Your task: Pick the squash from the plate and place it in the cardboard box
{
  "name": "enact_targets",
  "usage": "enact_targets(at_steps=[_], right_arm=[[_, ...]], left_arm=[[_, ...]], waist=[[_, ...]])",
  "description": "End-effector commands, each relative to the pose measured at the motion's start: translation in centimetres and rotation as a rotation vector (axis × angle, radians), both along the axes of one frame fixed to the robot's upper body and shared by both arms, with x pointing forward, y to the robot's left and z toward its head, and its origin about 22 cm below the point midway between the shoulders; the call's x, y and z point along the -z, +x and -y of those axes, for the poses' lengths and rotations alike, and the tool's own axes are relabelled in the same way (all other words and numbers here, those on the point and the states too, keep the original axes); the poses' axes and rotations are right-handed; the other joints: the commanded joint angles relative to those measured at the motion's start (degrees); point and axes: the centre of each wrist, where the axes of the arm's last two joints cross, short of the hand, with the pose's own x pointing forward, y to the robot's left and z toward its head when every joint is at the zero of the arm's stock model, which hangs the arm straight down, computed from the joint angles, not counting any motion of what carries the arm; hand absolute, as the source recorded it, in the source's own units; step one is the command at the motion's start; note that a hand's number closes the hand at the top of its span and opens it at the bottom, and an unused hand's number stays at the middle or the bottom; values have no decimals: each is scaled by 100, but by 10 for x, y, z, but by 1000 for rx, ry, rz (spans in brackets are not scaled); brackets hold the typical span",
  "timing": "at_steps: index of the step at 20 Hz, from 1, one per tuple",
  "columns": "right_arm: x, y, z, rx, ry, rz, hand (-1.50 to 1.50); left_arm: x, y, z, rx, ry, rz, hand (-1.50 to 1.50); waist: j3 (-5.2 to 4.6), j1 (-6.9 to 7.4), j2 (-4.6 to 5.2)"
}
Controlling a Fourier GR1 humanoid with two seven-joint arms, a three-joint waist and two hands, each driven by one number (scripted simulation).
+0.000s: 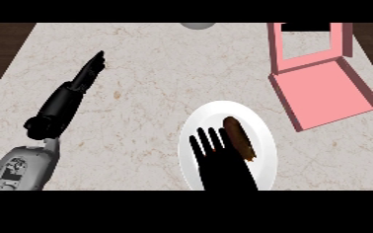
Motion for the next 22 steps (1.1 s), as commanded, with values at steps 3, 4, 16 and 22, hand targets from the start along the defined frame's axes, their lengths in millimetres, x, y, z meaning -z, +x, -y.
enact_targets(at_steps=[3,4,16,22], right_arm=[[16,2,-15,35,-13,-12,-150],[5,-1,-11,48,-24,-29,-150],[43,14,11,79,-43,-36,-150],[77,25,-8,-75,-15,27,150]], left_arm=[[3,-7,6,8,-14,-13,0],[-10,3,9,2,-8,5,0],[8,0,12,-3,11,16,0],[16,5,3,16,0,-20,0]], waist=[[1,10,1],[0,-5,0],[1,-7,2],[2,17,14]])
